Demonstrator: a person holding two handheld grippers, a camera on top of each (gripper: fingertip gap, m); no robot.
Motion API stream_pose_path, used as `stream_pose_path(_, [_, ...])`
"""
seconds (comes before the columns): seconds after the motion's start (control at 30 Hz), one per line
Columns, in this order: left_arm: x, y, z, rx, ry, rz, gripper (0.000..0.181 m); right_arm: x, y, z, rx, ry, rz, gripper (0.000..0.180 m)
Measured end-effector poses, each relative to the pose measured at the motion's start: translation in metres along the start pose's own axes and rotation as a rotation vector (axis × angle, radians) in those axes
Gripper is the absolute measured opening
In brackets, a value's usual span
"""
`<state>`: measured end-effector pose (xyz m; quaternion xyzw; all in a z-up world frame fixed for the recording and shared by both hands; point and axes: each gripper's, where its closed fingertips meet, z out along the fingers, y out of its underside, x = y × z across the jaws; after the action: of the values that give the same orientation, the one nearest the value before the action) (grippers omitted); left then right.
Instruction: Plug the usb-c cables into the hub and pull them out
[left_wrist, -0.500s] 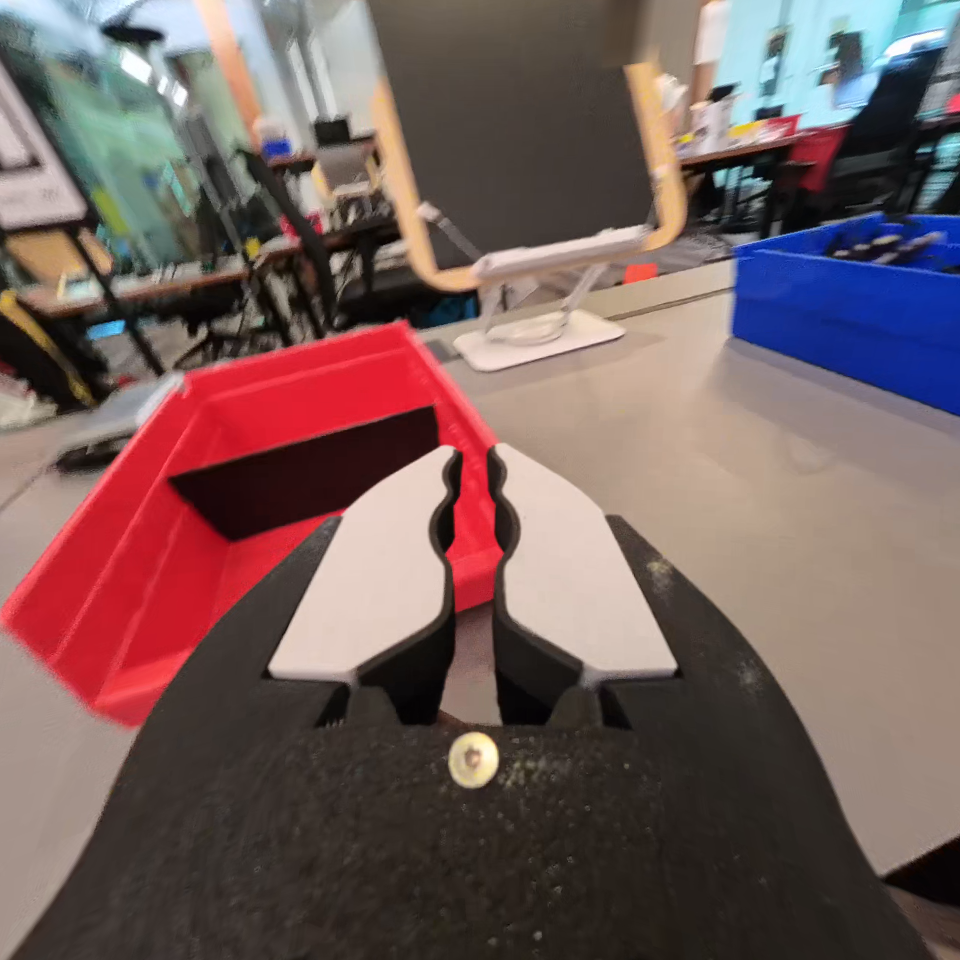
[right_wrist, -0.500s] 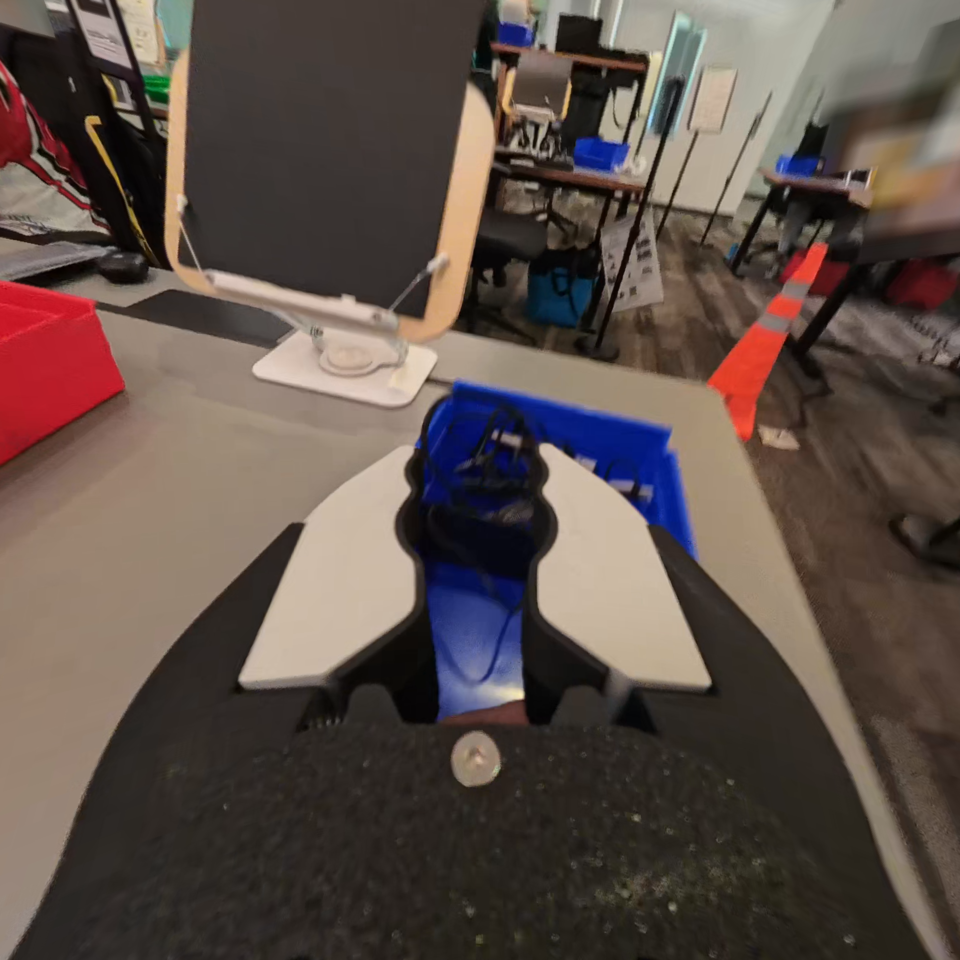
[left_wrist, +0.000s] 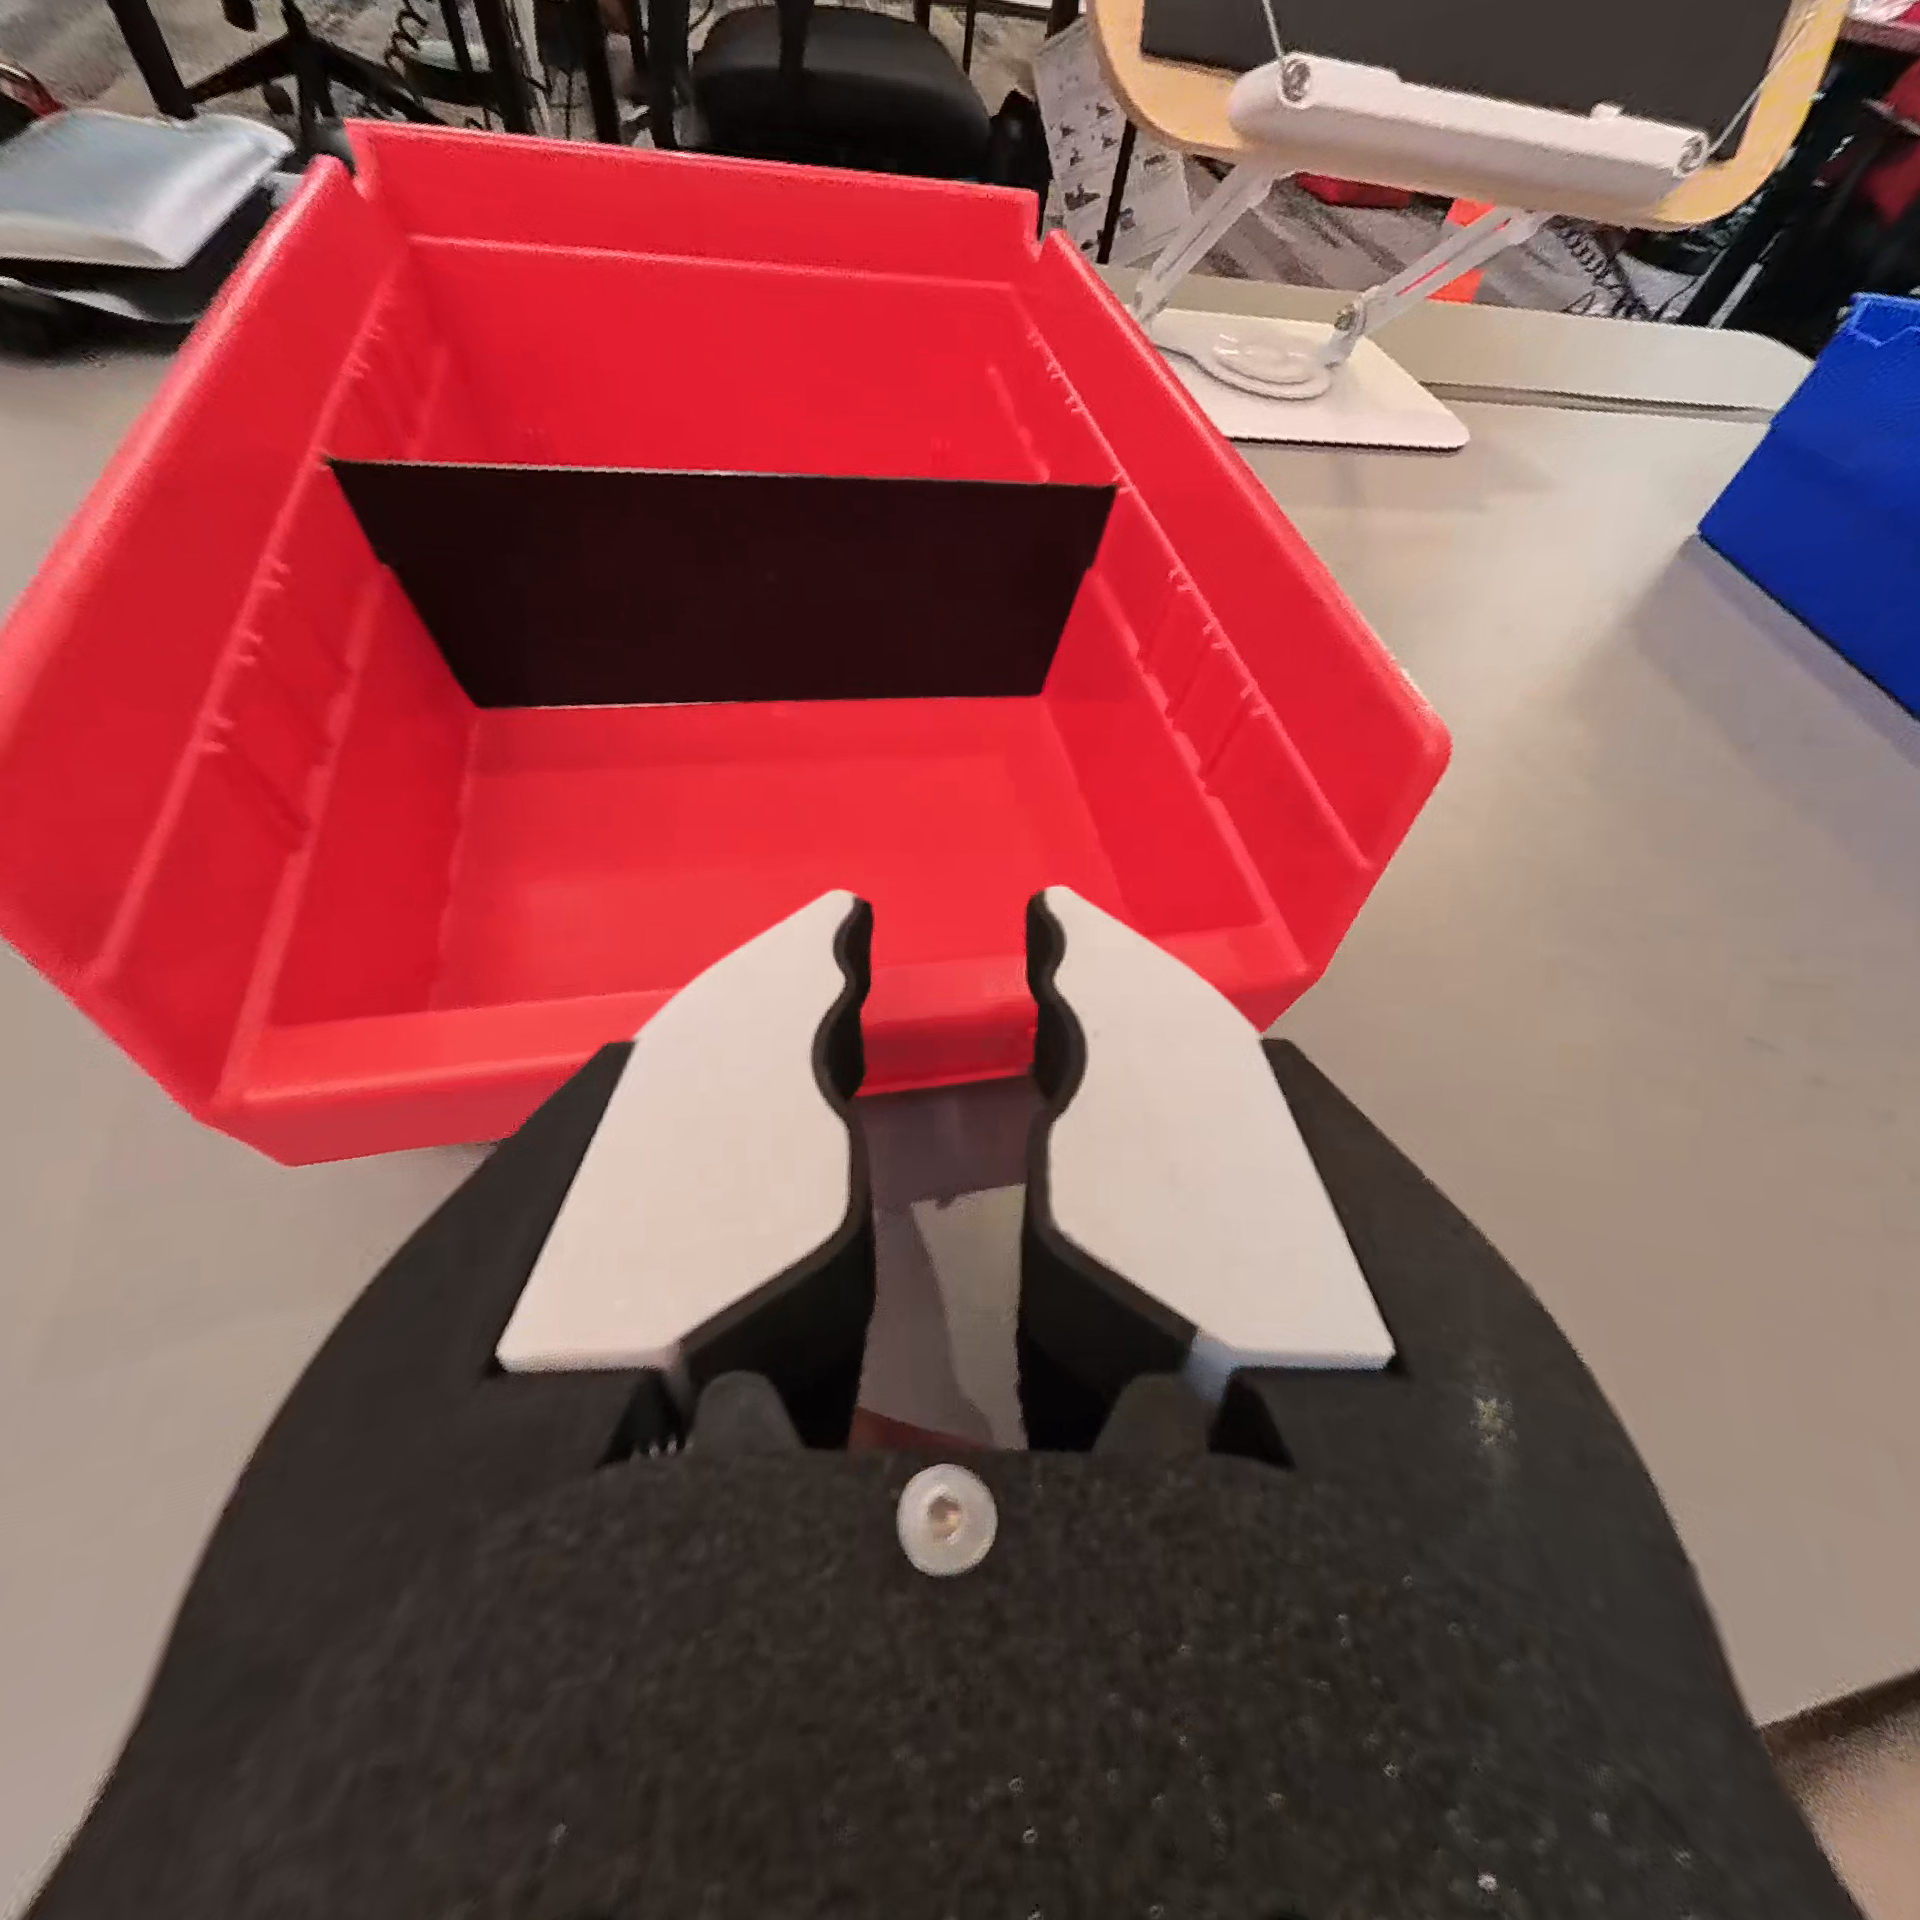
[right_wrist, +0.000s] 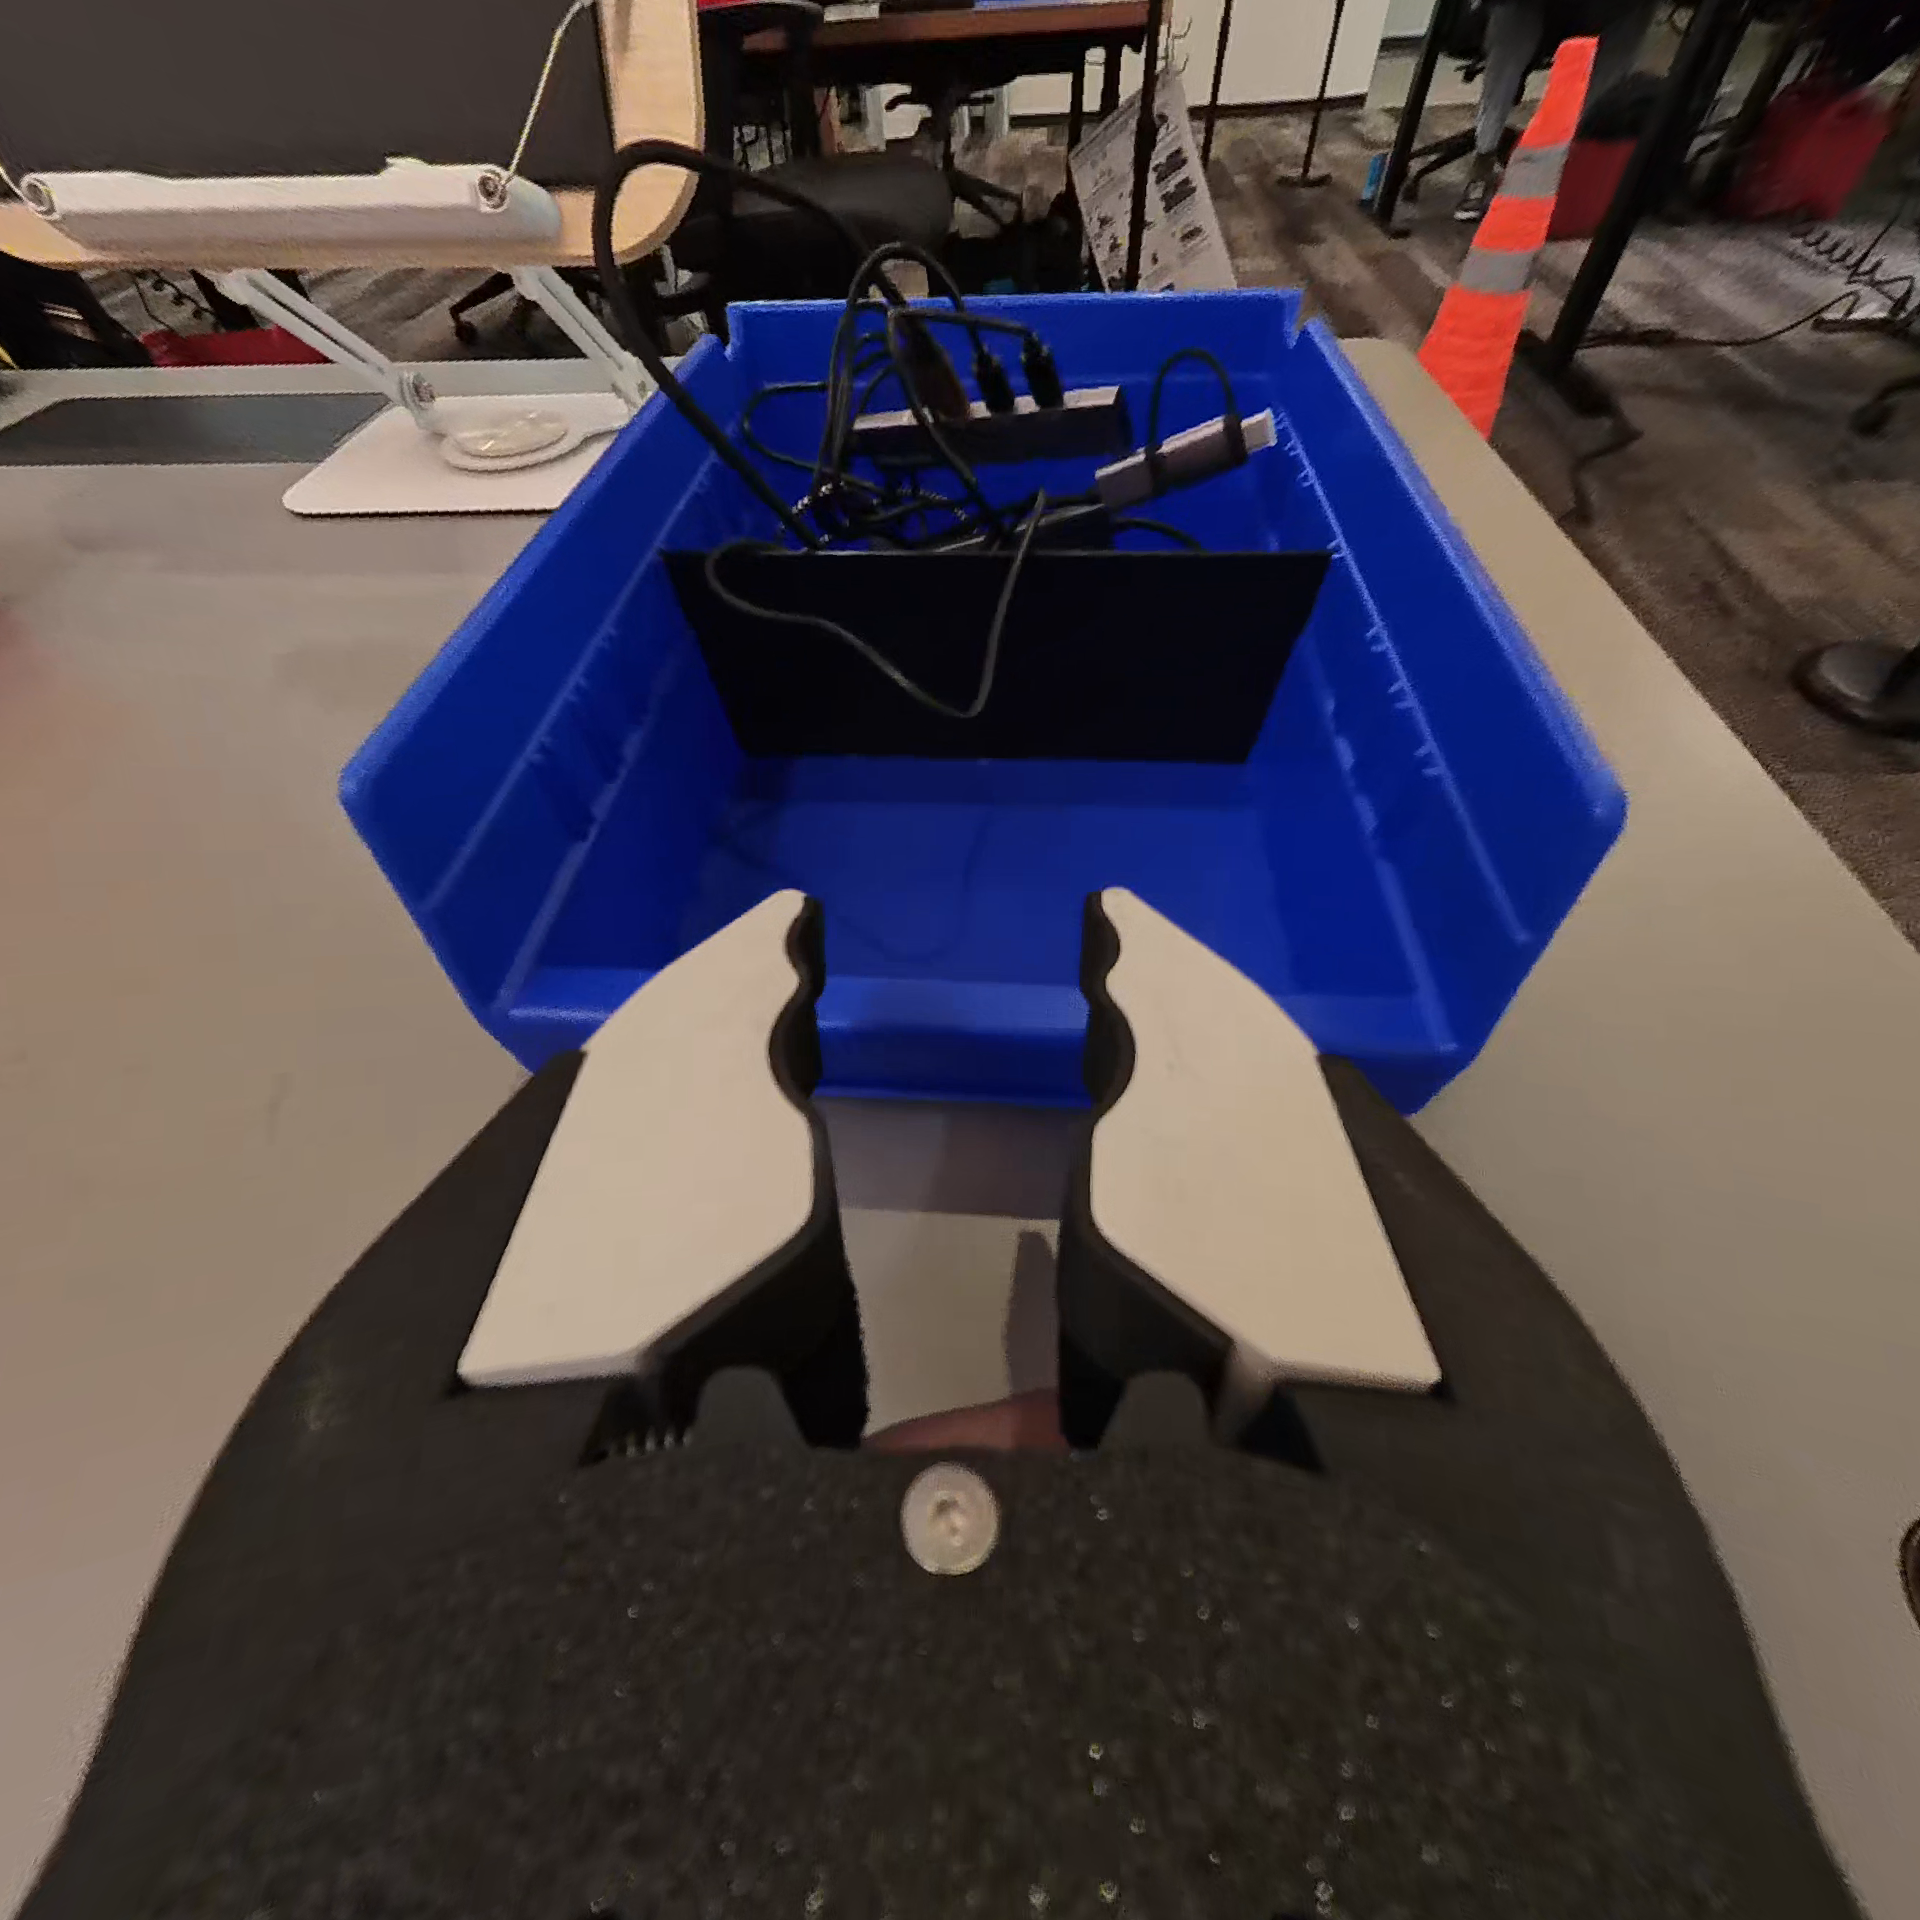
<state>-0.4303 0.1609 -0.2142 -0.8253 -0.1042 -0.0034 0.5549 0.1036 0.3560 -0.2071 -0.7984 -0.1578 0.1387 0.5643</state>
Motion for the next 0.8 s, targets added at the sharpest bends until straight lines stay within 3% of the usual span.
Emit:
stream_pose_path(0.63, [0.029, 0.007, 0.013, -0.046, 0.065, 0.053, 0.027, 0.014, 0.016, 0.005, -0.055, 0.017, -0.030, 0.047])
stream_pose_path(0.8, [0.044, 0.001, 0.009, -0.003, 0.124, 0.076, 0.029, -0.022, 0.015, 0.007, -0.047, -0.098, -0.028, 0.049])
